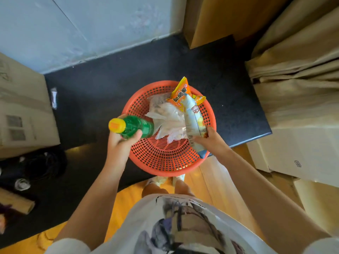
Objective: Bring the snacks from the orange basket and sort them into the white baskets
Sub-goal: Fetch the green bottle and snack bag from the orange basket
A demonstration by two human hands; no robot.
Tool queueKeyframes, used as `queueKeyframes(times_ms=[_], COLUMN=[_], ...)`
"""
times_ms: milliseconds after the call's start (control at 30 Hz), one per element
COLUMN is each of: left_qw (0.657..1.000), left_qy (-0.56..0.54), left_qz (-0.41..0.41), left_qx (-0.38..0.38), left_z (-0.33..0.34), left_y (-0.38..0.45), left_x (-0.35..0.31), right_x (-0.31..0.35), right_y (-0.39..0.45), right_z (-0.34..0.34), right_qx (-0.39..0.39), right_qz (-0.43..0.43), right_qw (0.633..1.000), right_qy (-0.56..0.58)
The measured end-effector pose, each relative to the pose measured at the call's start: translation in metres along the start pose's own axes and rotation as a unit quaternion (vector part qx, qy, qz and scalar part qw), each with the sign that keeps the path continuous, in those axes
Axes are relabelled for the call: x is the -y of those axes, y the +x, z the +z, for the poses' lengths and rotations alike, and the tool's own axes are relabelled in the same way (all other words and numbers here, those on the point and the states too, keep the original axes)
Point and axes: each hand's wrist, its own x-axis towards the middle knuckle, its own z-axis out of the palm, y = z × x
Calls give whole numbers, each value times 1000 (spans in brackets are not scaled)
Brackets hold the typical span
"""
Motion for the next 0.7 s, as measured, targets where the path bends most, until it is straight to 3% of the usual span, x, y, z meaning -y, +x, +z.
queueKeyframes(times_ms=[100, 267, 433, 600, 700], left_qw=[999, 989, 957, 916, 873], left_qy=[-35, -120, -182, -133, -78], left_qz=[29, 18, -78, -163, -206], left_qx=[20, 85, 213, 342, 436], left_z=[-14, -18, 23, 63, 86], left_y=[-10, -15, -39, -78, -117], left_x=[-16, -45, -59, -36, -25], right_x=[-13, -38, -63, -111, -145], right_y=[-42, -108, -169, -231, -268], right_z=[4, 26, 55, 78, 95], right_qx=[43, 41, -92, -223, -291], right_qz=[33, 14, -12, 1, 19], right_qw=[972, 926, 882, 840, 791], right_qy=[227, 376, 463, 494, 538])
